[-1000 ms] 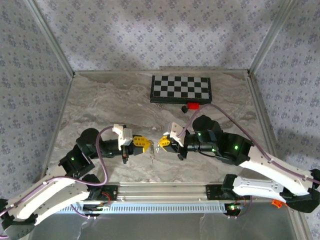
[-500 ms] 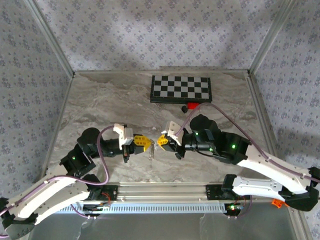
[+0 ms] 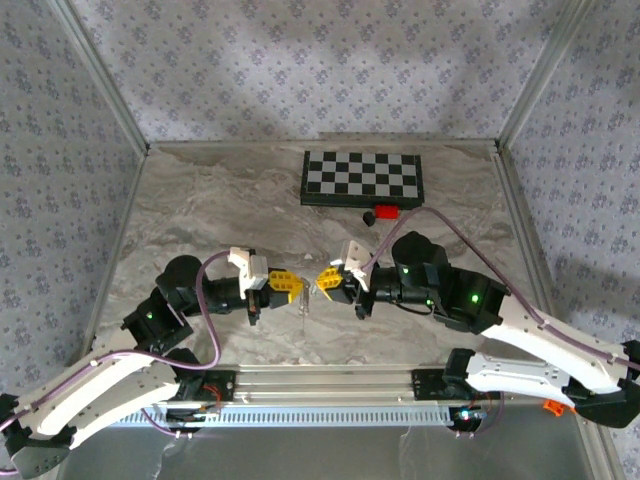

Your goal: Put the keys on the keyring

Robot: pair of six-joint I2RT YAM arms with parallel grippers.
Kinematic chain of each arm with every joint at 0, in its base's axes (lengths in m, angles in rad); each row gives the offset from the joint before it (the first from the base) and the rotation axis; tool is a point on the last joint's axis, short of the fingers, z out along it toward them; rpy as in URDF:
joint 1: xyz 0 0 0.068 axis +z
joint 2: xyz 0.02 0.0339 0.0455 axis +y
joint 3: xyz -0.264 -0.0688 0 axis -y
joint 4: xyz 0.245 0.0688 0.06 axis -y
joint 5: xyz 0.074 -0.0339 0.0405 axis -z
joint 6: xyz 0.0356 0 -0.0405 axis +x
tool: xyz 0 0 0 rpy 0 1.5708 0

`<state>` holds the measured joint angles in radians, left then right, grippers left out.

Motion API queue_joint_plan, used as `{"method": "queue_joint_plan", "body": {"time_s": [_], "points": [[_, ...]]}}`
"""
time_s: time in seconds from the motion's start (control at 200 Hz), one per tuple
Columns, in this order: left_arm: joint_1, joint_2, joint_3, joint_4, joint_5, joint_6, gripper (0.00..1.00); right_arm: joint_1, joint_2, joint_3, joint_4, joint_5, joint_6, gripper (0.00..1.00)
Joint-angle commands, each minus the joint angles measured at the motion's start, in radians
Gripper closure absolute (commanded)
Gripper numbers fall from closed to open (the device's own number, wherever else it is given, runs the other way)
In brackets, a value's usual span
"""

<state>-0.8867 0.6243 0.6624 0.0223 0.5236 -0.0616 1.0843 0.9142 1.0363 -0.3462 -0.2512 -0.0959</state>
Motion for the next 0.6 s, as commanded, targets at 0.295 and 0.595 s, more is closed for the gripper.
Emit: {"method": "queue_joint_plan", "body": {"time_s": [0.295, 0.595], "points": [[-0.006, -0.011, -0.003, 0.064, -0.007, 0.003, 1.00, -0.006, 0.014, -0.013, 0.058, -0.039, 0.033, 1.00], [-0.006, -0.012, -0.008, 0.073, -0.014, 0.002, 1.00, -0.006, 0.021, -0.012, 0.071, -0.049, 0.038, 1.00]]}}
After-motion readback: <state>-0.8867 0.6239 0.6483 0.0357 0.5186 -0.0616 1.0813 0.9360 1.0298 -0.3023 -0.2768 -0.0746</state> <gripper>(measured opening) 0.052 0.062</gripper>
